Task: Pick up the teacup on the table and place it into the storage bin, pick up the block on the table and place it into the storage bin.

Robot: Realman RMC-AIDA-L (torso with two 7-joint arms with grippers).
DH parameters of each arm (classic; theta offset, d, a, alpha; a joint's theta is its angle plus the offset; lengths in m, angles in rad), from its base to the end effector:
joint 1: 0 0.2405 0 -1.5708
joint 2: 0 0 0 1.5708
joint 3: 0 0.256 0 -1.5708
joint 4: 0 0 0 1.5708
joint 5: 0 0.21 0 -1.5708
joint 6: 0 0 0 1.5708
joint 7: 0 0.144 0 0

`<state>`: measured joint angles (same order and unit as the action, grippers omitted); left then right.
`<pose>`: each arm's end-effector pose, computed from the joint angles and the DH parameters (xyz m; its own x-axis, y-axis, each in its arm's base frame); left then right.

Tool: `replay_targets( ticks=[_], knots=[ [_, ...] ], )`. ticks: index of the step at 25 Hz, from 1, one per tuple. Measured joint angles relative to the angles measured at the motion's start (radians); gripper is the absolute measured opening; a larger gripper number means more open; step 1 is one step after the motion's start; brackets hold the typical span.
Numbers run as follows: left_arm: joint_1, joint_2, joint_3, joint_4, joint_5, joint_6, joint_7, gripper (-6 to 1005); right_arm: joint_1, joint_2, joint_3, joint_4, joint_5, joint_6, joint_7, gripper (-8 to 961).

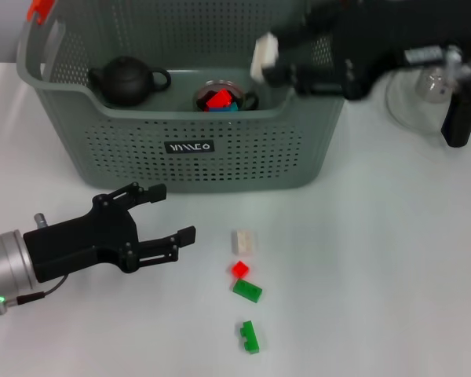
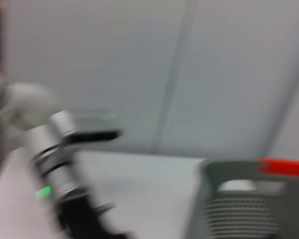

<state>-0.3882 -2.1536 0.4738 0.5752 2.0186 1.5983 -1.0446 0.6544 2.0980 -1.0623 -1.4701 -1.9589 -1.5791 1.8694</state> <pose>-0.3006 0.2771 -0.0192 0.7535 0.2301 0.6159 0.4746 -0.8386 -0.2674 0.0729 0.3604 0.0584 0.9461 0.0824 -0.3133 -0.0094 -0.9597 -0.2808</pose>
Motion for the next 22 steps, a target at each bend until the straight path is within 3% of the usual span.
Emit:
replay_targets(
  ticks=[4, 7, 14, 22],
  knots=[
    [0.0, 0.0, 0.0, 0.0, 0.0, -0.001, 0.0, 879, 0.022, 0.001, -0.118, 0.035, -0.086, 0.251, 0.073, 425],
    [0.001, -0.001, 0.0, 0.0, 0.0, -0.006, 0.0, 879, 0.083, 0.0, -0.196, 0.102, -0.213, 0.403, 0.182, 425],
    [0.001, -0.004, 0.0, 0.0, 0.0, -0.009, 0.0, 878, 0.311, 0.004, -0.259, 0.451, -0.423, 0.575, 0.371, 459],
    [0.002, -0.005, 0.0, 0.0, 0.0, -0.018, 0.0, 878, 0.358, 0.003, -0.261, 0.536, -0.46, 0.607, 0.409, 525]
  ],
)
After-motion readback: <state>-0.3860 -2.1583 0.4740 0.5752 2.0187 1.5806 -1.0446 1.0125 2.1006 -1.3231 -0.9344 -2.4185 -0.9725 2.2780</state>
